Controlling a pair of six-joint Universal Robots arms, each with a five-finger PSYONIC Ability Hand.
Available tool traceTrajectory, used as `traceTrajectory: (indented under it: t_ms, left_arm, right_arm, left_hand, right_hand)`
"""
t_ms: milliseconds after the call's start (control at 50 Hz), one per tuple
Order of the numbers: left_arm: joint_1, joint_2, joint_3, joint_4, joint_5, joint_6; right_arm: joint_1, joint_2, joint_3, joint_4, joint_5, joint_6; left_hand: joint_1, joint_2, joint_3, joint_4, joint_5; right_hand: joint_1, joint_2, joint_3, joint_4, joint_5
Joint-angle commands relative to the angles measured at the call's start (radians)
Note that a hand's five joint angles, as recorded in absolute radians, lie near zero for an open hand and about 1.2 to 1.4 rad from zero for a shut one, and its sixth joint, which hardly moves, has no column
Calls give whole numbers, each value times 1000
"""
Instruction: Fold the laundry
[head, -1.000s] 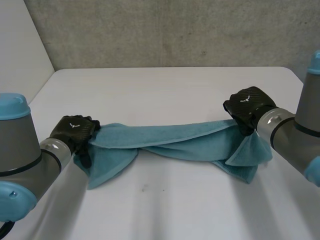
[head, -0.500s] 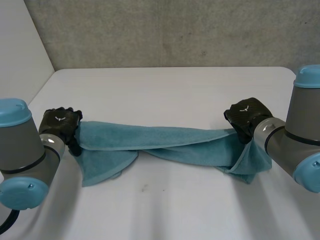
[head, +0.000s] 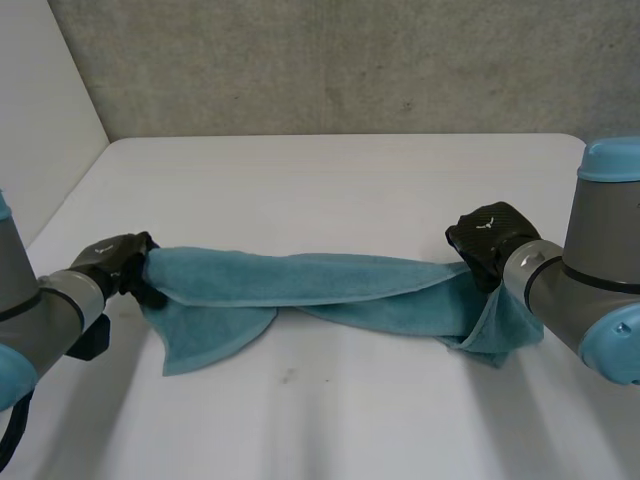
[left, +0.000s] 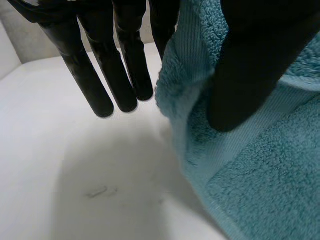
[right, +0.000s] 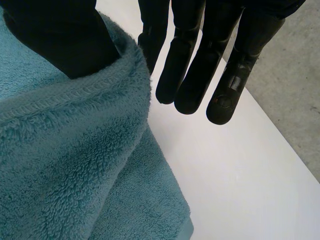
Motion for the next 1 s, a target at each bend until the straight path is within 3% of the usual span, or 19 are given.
traceTrajectory:
  t_ms: [20, 160, 240, 320, 380, 480, 540, 720, 840, 1000]
  left_arm:
    - [31, -17, 17, 35, 1, -31]
    - [28, -40, 145, 109, 1, 15]
    - [-1, -39, 338, 109, -6, 110]
    - [-44, -17, 529, 127, -5, 214]
    - [-46, 15, 616, 181, -9, 256]
    - [-49, 83, 644, 339, -40, 289]
    - [-44, 130, 565, 414, -43, 292]
    - [-44, 182, 242, 423, -41, 335]
    - [-56, 178, -40, 430, -32, 389]
    - [-61, 104, -174, 437, -38, 407]
  right_arm:
    - [0, 34, -32, 0, -2, -3]
    - [0, 130, -217, -6, 3, -34]
    - [5, 164, -496, -47, 58, -31]
    - [11, 166, -764, -185, 139, -6]
    - [8, 160, -834, -343, 156, 37]
    - [11, 66, -701, -479, 155, 81]
    - [3, -31, -514, -495, 132, 98]
    - [-3, -185, -20, -512, 48, 124]
    - [-18, -207, 183, -503, 18, 123]
    - [-86, -151, 324, -483, -83, 133]
  left_hand:
    - [467, 487, 496, 493, 504]
    - [467, 487, 496, 493, 504]
    - [467, 487, 496, 493, 504]
    - [467, 487, 496, 493, 504]
    - [467, 487, 496, 493, 504]
    - [467, 487, 496, 493, 504]
    - [467, 487, 496, 493, 504]
    - [467, 487, 496, 493, 504]
    - [467, 487, 496, 493, 504]
    - [467, 487, 496, 493, 504]
  right_hand:
    - [414, 215, 212, 207, 230]
    - [414, 215, 212, 207, 230]
    - [414, 215, 212, 207, 230]
    - [414, 215, 212, 207, 230]
    - [414, 215, 212, 207, 230]
    - [414, 215, 212, 207, 230]
    - [414, 215, 212, 207, 230]
    - [414, 215, 212, 207, 230]
    - [414, 215, 212, 207, 230]
    - [414, 215, 212, 207, 230]
